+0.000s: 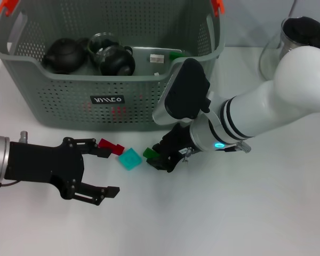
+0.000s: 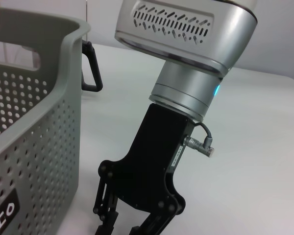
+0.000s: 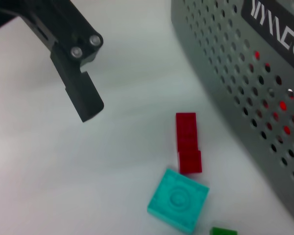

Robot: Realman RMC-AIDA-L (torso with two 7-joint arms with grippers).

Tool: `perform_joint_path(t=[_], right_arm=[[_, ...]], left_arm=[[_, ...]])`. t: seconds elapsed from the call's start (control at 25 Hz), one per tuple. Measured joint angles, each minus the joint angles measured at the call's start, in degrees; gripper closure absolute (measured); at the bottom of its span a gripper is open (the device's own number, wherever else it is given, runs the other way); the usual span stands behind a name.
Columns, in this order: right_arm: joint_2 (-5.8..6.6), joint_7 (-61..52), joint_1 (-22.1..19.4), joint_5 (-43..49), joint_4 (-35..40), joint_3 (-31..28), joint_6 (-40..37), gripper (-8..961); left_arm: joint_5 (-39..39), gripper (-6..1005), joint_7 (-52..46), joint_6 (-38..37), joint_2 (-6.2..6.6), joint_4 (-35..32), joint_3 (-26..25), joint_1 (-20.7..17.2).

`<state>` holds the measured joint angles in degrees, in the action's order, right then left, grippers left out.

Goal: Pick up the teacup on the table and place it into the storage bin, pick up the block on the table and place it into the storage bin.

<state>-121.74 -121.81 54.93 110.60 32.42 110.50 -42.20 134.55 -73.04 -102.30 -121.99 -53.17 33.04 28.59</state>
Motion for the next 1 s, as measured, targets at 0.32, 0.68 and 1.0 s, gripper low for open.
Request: perform_joint_path(t=[0.32,0.68,1.0], right_arm=[[0.06,0.0,0.6,-1.2,-1.2,0.2,-0.2,655],[0.28,0.0,0.2,-1.2,-0.7,0.2,-0.4,753],[1.30,-0.5,-2.7,-0.8,4.6,-1.5,-4.1,753]], left_arm=[[0.0,105,0.0,0.0,0.00,0.0,0.0,0.1],[0.0,107,0.0,0.0,0.00,0.0,0.0,0.2],[0.1,110,-0.1,-0.5,0.09,-0.1,-0.3,0.0]])
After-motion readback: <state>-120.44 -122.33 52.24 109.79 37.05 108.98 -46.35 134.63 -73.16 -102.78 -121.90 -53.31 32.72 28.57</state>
